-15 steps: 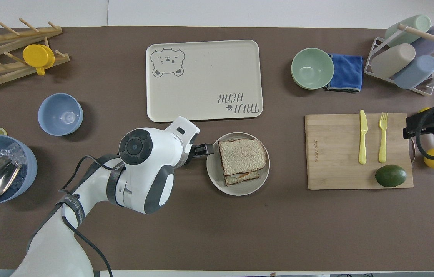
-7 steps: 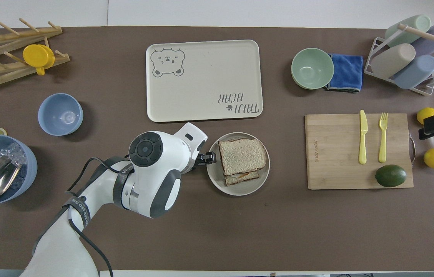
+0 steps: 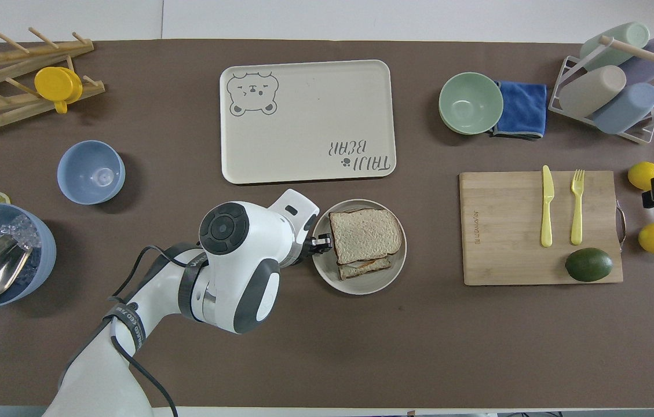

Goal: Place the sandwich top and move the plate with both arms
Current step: 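Grasp the grey plate rim with the left gripper, then slide the plate with the left gripper onto the bear tray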

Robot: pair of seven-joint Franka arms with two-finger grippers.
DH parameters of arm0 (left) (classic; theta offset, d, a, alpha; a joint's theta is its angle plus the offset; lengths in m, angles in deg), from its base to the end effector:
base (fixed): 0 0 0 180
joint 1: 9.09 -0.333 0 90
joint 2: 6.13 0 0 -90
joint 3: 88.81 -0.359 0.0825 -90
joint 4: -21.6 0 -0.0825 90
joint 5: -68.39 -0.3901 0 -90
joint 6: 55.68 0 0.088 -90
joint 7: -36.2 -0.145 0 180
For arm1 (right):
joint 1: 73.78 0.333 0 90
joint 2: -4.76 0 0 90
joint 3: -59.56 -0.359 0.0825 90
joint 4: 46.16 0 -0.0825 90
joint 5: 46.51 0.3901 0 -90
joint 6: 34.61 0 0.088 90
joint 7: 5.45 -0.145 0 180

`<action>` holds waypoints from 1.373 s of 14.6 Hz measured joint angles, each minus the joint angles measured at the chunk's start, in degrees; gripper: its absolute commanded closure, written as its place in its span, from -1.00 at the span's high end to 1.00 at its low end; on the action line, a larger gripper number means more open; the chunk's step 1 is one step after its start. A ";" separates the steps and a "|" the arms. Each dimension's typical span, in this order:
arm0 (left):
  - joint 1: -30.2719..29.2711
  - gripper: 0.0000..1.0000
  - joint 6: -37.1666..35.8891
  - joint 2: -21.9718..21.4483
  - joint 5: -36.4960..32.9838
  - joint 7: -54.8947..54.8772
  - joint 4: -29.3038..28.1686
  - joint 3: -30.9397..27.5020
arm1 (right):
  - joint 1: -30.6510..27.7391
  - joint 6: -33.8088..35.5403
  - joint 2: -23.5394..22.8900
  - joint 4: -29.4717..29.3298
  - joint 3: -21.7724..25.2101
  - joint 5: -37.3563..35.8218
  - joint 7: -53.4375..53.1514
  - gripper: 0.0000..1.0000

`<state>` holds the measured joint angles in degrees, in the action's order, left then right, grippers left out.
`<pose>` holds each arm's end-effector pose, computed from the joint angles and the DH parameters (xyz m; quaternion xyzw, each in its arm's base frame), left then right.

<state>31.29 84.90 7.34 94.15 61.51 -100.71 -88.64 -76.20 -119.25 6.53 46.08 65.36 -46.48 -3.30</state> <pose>0.4465 -0.3958 0.3054 0.9874 0.0356 -0.0468 0.1472 0.5294 -0.0773 0.6204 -0.9973 0.0528 0.0506 0.0064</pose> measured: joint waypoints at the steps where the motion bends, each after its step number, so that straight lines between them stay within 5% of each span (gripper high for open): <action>1: 0.00 -1.00 -0.01 0.00 0.03 0.02 0.00 -0.05 | -0.34 -0.83 -0.06 0.09 0.01 0.00 0.23 1.00; 12: -3.11 -1.00 -5.39 -2.13 1.29 -0.21 2.00 -0.86 | -0.16 -2.01 -0.22 0.86 -0.31 0.00 0.23 1.00; 15: -10.62 -1.00 -17.48 -2.88 1.33 -0.96 12.09 -1.48 | -0.13 -2.13 -0.22 0.86 -0.78 0.00 0.23 1.00; 20: -18.96 -1.00 -21.32 3.27 1.34 -1.07 25.92 -1.68 | -0.12 -2.13 -0.22 0.86 -0.86 0.00 0.23 1.00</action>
<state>12.33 63.58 10.62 95.49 60.44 -74.79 -90.33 -76.32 -121.38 6.31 46.93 64.50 -46.48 -3.07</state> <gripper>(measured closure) 0.969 0.000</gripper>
